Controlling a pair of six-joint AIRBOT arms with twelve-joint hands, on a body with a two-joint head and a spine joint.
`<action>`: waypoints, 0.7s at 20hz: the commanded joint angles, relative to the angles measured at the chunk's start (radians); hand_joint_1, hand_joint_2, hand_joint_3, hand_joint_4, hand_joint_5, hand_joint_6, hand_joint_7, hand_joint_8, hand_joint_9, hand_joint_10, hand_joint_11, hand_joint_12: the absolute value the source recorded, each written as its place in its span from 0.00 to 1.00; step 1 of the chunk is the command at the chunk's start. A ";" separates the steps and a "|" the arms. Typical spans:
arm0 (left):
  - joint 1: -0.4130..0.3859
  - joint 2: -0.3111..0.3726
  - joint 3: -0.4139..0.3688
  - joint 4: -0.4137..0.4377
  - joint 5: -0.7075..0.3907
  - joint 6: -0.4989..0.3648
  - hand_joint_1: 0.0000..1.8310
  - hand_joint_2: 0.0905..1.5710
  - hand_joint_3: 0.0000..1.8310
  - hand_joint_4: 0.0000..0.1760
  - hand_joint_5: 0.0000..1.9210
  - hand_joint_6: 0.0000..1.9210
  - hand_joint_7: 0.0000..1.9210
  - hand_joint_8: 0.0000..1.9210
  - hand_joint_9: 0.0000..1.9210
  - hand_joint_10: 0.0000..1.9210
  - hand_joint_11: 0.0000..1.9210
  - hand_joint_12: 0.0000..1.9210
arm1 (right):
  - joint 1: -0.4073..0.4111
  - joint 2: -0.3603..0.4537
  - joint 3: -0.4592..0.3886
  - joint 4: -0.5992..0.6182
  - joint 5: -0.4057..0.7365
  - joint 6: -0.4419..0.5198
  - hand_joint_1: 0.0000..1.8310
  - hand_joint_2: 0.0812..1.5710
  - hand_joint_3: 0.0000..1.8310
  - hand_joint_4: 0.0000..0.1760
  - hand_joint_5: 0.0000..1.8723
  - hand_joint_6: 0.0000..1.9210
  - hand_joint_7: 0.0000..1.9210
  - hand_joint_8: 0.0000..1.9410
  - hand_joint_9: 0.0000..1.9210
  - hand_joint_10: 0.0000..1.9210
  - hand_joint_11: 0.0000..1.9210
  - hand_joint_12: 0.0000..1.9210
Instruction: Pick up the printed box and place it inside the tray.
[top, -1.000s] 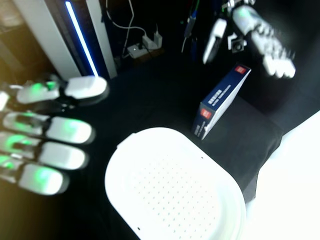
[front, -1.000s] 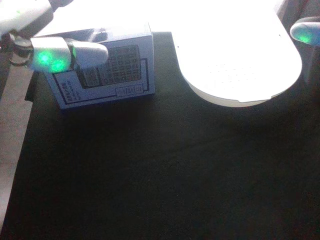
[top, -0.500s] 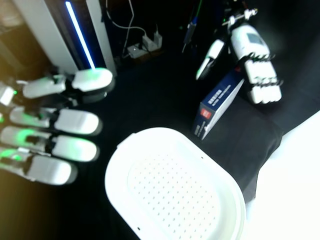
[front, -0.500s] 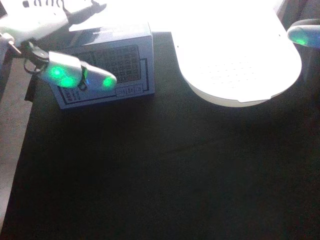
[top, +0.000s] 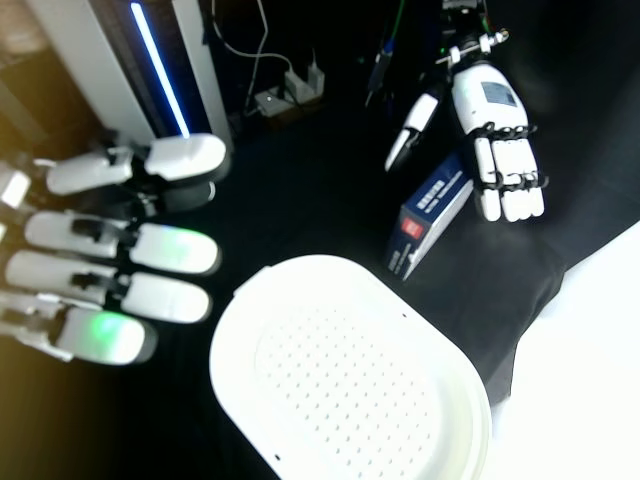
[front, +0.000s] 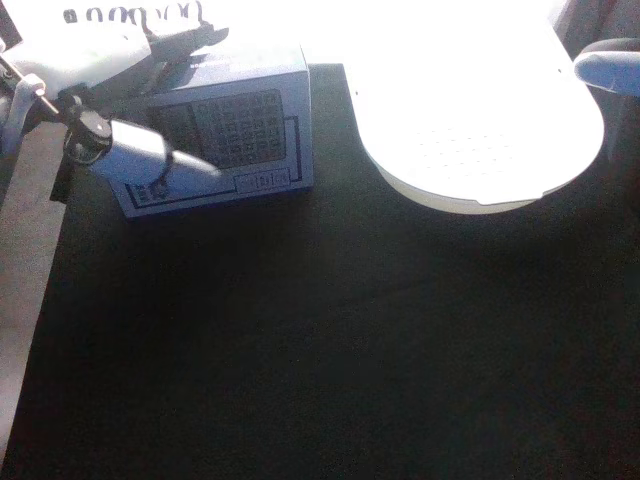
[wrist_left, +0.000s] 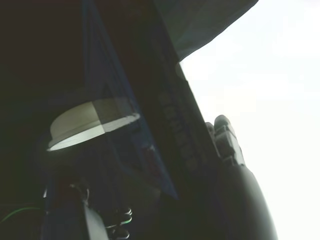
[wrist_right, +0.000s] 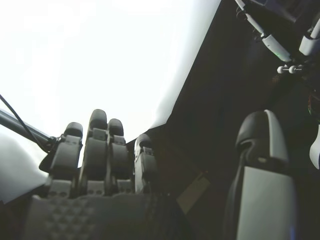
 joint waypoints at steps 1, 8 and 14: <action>-0.004 0.000 0.004 -0.002 -0.091 0.002 0.73 0.63 0.00 0.00 0.43 0.33 0.55 0.27 0.60 0.34 0.49 0.52 | 0.014 0.007 0.003 0.021 0.117 0.008 0.37 0.45 0.00 1.00 0.00 0.00 0.07 0.00 0.13 0.00 0.00 0.45; 0.003 -0.006 0.010 -0.003 -0.088 -0.001 0.70 0.67 0.00 0.00 0.52 0.37 0.59 0.50 0.69 0.38 0.59 0.72 | 0.014 0.007 0.004 0.021 0.117 0.008 0.38 0.43 0.00 1.00 0.00 0.00 0.09 0.00 0.11 0.00 0.00 0.45; -0.083 0.045 -0.010 0.020 -0.165 -0.044 0.69 0.69 0.00 0.00 0.49 0.50 0.53 0.53 0.69 0.46 0.59 0.73 | 0.023 0.005 0.006 0.021 0.117 0.008 0.38 0.45 0.01 0.87 0.00 0.00 0.08 0.00 0.10 0.00 0.00 0.47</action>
